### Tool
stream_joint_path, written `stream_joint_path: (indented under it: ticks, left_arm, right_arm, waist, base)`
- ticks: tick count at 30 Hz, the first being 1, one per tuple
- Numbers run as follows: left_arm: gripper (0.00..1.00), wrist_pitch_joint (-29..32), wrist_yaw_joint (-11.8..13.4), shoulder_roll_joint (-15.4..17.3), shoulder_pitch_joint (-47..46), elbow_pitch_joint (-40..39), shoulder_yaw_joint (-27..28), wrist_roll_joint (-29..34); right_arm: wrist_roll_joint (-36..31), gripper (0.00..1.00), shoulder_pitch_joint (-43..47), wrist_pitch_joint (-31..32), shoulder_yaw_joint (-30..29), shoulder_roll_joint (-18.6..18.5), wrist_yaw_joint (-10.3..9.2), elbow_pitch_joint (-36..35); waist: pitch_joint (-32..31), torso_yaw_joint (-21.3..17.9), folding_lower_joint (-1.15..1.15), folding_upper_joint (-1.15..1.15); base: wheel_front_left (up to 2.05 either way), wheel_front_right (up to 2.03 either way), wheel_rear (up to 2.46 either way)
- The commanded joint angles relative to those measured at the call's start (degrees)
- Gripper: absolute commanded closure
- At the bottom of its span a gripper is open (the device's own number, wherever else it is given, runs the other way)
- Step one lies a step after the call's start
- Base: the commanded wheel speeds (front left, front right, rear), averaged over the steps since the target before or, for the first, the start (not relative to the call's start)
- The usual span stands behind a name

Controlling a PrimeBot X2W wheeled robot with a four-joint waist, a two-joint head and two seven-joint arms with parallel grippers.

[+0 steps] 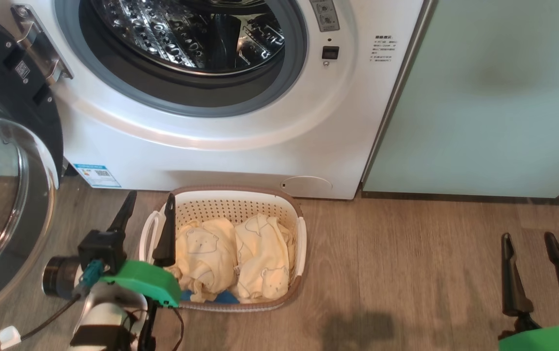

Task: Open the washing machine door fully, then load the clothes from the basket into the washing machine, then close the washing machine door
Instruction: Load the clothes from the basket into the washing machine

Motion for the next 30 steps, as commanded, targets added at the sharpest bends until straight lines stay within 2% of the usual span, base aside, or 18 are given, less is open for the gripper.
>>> stream_joint_path:
  ticks: [1, 8, 17, 22, 30]
  left_arm:
    - [0.0, 0.1, 0.0, 1.5, -2.8, -1.6, 1.7, -0.4]
    - [0.0, 0.4, -0.3, 1.8, -3.6, -0.6, 1.3, -1.0]
    - [0.0, 0.7, -1.9, 1.7, -6.5, 3.1, 0.1, -2.4]
    - [0.0, 1.5, -3.5, 2.0, -8.7, 7.3, -0.4, -3.5]
    - [0.0, 0.8, -6.6, 2.6, -16.6, 19.3, -1.7, -4.7]
  right_arm:
    - [0.5, 0.0, -2.4, -0.5, 1.2, -0.7, -0.16, -1.4]
    - [0.6, 0.0, -2.9, -0.5, 1.3, -0.7, -0.16, -1.5]
    - [1.4, 0.0, -4.3, -0.5, 1.5, -0.7, -0.16, -1.6]
    - [1.6, 0.0, -5.1, -0.5, 1.7, -0.7, -0.16, -2.1]
    - [2.5, 0.0, -7.4, -0.5, 1.8, -0.7, -0.16, -2.9]
  waist:
    - [0.1, 0.0, 0.0, 0.0]
    - [1.1, -0.1, 0.0, 0.0]
    - [3.9, -0.1, 0.0, 0.0]
    - [6.2, -0.3, 0.0, 0.0]
    - [13.0, -0.7, 0.0, 0.0]
  base:
    - [0.0, 0.0, 0.0]
    - [0.0, 0.0, 0.0]
    - [0.0, 0.0, 0.0]
    - [0.0, 0.0, 0.0]
    - [0.0, 0.0, 0.0]
